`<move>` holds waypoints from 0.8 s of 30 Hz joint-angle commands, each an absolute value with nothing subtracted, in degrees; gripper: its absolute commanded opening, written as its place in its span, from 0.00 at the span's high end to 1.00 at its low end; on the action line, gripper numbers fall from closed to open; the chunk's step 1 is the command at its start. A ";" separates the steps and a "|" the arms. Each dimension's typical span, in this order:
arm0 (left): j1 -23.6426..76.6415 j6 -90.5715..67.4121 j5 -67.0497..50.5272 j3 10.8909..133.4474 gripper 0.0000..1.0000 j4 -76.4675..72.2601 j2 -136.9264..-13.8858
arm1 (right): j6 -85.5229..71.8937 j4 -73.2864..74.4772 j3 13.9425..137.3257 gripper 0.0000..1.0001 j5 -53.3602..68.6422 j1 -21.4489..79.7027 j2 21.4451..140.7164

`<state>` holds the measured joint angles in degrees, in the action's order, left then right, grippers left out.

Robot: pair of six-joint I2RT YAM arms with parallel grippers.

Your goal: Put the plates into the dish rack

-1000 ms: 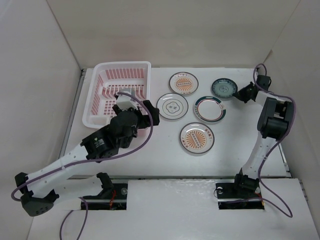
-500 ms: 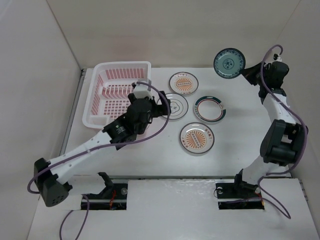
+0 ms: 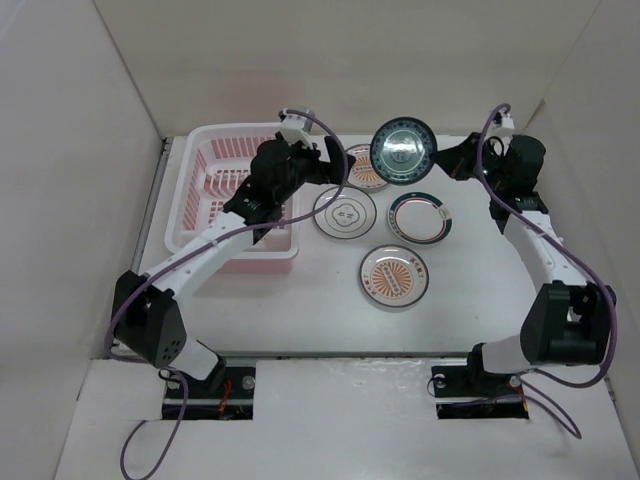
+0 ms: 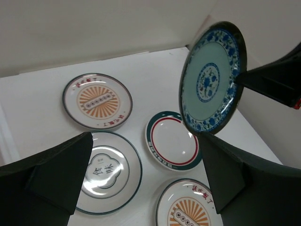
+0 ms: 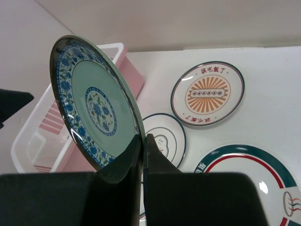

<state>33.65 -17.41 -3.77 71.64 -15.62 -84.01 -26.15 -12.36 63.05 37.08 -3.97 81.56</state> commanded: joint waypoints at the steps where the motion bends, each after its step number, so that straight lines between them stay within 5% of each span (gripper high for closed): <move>1: 33.32 -17.22 -14.23 74.09 0.06 -23.11 -85.77 | -23.29 -14.59 63.63 1.00 38.14 -2.65 79.28; 11: 32.78 -19.86 -20.04 74.09 0.09 -27.07 -88.42 | -22.24 -13.89 64.69 1.00 39.19 -0.18 80.42; 19: 32.78 -21.09 -20.57 75.85 0.22 -29.35 -92.98 | -22.76 -13.89 65.21 1.00 44.29 2.20 80.42; 21: 32.26 -21.70 -21.27 76.46 0.27 -29.88 -93.60 | -22.76 -13.89 65.21 1.00 44.30 2.72 80.42; 24: 32.26 -22.32 -20.49 76.46 0.56 -30.49 -94.22 | -22.76 -13.89 64.69 1.00 44.30 2.72 80.42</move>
<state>32.80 -21.17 -19.68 73.65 -25.67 -94.78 -23.16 -11.35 63.05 42.48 2.28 80.95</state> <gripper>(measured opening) 0.477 0.030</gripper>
